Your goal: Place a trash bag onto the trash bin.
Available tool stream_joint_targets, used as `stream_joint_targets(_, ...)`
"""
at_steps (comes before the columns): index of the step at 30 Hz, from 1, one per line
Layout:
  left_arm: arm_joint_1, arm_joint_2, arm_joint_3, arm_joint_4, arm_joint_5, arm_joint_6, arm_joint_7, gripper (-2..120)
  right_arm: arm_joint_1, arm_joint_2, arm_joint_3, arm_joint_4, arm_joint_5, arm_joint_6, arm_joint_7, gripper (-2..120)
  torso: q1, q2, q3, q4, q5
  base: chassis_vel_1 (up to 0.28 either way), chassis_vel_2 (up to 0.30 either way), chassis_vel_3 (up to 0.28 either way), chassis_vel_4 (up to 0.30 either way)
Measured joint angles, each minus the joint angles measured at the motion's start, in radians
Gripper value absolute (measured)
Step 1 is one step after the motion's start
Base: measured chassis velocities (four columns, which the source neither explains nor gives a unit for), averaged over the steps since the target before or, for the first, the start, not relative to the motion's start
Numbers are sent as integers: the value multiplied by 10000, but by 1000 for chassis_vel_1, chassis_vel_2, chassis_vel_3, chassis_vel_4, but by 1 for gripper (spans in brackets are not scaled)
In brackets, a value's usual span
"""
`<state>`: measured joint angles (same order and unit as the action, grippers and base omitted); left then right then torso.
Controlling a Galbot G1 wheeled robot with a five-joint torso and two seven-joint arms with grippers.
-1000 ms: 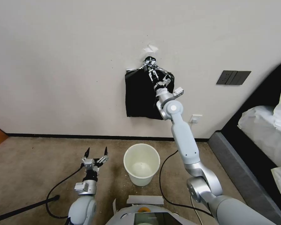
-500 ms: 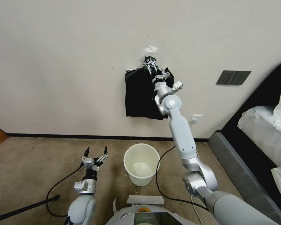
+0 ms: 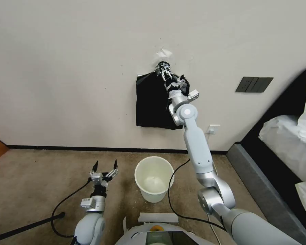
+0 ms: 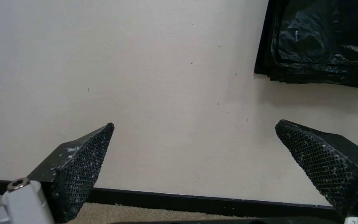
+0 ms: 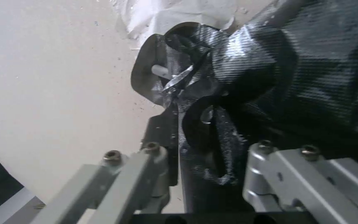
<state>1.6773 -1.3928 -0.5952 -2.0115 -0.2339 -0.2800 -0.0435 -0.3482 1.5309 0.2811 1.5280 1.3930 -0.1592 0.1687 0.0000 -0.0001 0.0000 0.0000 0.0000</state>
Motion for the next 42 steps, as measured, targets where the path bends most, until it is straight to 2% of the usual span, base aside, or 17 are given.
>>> stream_joint_targets(6,34,-46,10,-30,-9,2,-5,100,-112,-47,15,62,-69,2,34,0,0,0,0,0,0,0,0,0,0)
stream_joint_targets(18,21,-51,88,42,6,-11,-5,100,-751,-437,-305,363,-897,102,-265,0,0,0,0,0,0,0,0,0,0)
stream_joint_targets(32,33,-66,150,72,38,-58,-3,100,-1352,-579,-300,911,-898,199,-295,0,0,0,0,0,0,0,0,0,0)
stream_joint_targets(35,76,-79,152,34,50,-63,-2,100,-1350,-504,-27,929,-454,36,-239,11,0,0,-1,-2,0,0,0,0,0)
stream_joint_targets(36,76,-79,152,34,50,-63,-2,100,-1350,-504,-27,929,-454,36,-239,11,0,0,-1,-2,0,0,0,0,0)
stream_joint_targets(38,132,-93,147,23,63,-68,0,100,-1276,-474,53,917,-124,-126,-231,23,0,0,0,-1,0,0,0,0,0)
stream_joint_targets(39,132,-93,147,23,63,-68,0,100,-1276,-474,53,917,-124,-126,-231,23,0,0,0,-1,0,0,0,0,0)
stream_joint_targets(41,158,-105,139,-11,68,-71,0,100,-1158,-407,89,834,53,-243,-236,33,0,0,0,0,-1,0,0,0,0)
stream_joint_targets(42,158,-105,139,-11,68,-71,0,100,-1158,-407,89,834,53,-243,-236,33,0,0,0,0,-1,0,0,0,0)
